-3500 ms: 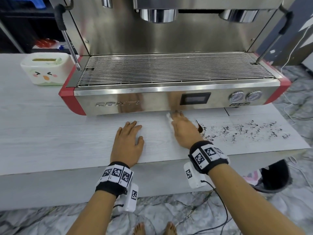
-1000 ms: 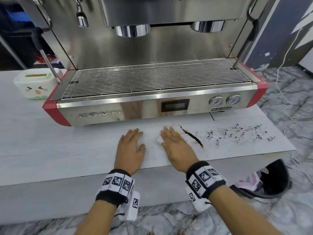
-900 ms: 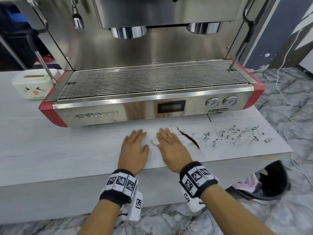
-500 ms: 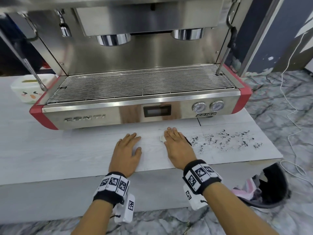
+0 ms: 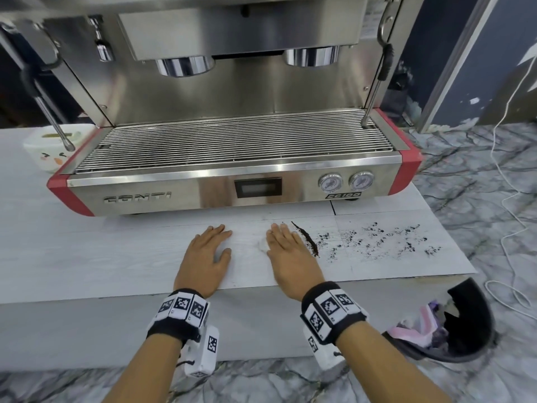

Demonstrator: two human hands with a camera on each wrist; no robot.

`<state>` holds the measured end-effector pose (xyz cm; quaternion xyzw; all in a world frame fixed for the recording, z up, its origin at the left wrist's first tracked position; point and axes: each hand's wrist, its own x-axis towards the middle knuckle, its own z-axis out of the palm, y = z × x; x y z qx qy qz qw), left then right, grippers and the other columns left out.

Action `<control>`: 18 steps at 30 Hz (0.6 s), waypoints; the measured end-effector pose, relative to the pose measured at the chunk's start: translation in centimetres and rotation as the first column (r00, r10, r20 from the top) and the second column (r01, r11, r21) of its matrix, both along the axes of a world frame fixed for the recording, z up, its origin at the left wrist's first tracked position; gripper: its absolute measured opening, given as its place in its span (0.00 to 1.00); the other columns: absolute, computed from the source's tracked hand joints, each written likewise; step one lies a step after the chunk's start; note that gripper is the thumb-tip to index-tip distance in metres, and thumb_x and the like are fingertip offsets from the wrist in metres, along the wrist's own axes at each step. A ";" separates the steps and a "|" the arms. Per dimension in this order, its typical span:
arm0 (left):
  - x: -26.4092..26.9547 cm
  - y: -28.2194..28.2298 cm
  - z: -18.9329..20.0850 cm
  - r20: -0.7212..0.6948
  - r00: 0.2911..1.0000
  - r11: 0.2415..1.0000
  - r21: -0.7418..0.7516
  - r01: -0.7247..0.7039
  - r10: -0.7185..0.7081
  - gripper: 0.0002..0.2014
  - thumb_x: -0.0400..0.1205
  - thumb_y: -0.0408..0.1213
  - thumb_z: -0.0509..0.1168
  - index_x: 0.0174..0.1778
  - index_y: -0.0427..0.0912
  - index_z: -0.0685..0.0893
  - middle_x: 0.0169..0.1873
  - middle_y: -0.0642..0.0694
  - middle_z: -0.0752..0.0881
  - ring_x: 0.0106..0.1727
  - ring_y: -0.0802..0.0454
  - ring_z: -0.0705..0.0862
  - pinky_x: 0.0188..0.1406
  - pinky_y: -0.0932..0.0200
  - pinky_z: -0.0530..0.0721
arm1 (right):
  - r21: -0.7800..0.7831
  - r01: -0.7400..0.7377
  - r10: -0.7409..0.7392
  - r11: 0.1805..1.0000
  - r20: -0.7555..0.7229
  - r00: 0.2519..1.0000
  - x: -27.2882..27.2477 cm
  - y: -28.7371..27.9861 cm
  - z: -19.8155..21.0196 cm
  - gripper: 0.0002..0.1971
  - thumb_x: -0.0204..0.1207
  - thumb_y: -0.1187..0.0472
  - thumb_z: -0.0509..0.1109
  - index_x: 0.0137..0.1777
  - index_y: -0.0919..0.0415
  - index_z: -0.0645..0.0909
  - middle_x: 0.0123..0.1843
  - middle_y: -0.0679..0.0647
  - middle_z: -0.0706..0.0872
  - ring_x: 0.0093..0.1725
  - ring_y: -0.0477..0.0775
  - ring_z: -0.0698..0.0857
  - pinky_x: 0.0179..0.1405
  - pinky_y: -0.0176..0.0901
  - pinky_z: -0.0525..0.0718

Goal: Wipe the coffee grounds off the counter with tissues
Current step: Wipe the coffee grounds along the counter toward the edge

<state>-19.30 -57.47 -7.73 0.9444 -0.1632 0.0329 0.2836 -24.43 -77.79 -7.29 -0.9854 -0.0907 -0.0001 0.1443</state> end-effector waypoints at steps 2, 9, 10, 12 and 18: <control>0.0 0.0 0.0 -0.005 1.000 1.000 -0.010 -0.003 0.003 0.20 0.83 0.41 0.59 0.73 0.53 0.74 0.77 0.55 0.69 0.80 0.56 0.61 0.81 0.58 0.51 | -0.008 0.030 -0.030 1.000 0.005 1.000 -0.2 -1.3 0.3 0.30 0.83 0.66 0.52 0.84 0.65 0.50 0.86 0.61 0.47 0.85 0.59 0.44 0.79 0.47 0.38; 0.0 -0.2 0.1 -0.002 1.000 1.000 -0.019 -0.020 0.020 0.20 0.83 0.40 0.59 0.72 0.53 0.75 0.77 0.55 0.70 0.80 0.56 0.62 0.81 0.58 0.51 | 0.058 0.014 -0.016 0.998 0.042 0.999 -0.3 0.2 0.6 0.26 0.86 0.61 0.47 0.83 0.66 0.51 0.86 0.61 0.49 0.85 0.59 0.44 0.82 0.49 0.41; 0.0 -0.2 0.0 -0.002 1.000 1.000 -0.018 -0.020 0.020 0.20 0.83 0.40 0.60 0.72 0.52 0.75 0.77 0.54 0.70 0.80 0.56 0.62 0.81 0.58 0.51 | 0.066 -0.009 0.007 0.998 0.035 0.999 -0.3 1.1 0.4 0.26 0.87 0.59 0.44 0.83 0.66 0.52 0.86 0.61 0.49 0.85 0.59 0.44 0.82 0.49 0.40; 0.0 -0.2 0.0 -0.005 1.000 1.000 -0.020 -0.014 0.014 0.20 0.83 0.39 0.60 0.72 0.52 0.75 0.77 0.53 0.70 0.80 0.55 0.62 0.82 0.56 0.52 | 0.063 -0.051 0.050 0.997 0.010 0.999 -0.3 2.4 -0.2 0.30 0.83 0.54 0.35 0.83 0.66 0.53 0.86 0.61 0.50 0.85 0.59 0.45 0.81 0.49 0.39; 0.1 -0.1 0.0 -0.013 1.000 1.000 -0.024 -0.007 0.007 0.20 0.83 0.40 0.59 0.73 0.52 0.74 0.77 0.54 0.70 0.80 0.55 0.61 0.82 0.54 0.52 | 0.010 -0.001 0.001 1.000 -0.003 1.000 0.1 0.0 -0.4 0.27 0.86 0.62 0.47 0.84 0.65 0.49 0.86 0.60 0.46 0.85 0.58 0.43 0.81 0.48 0.37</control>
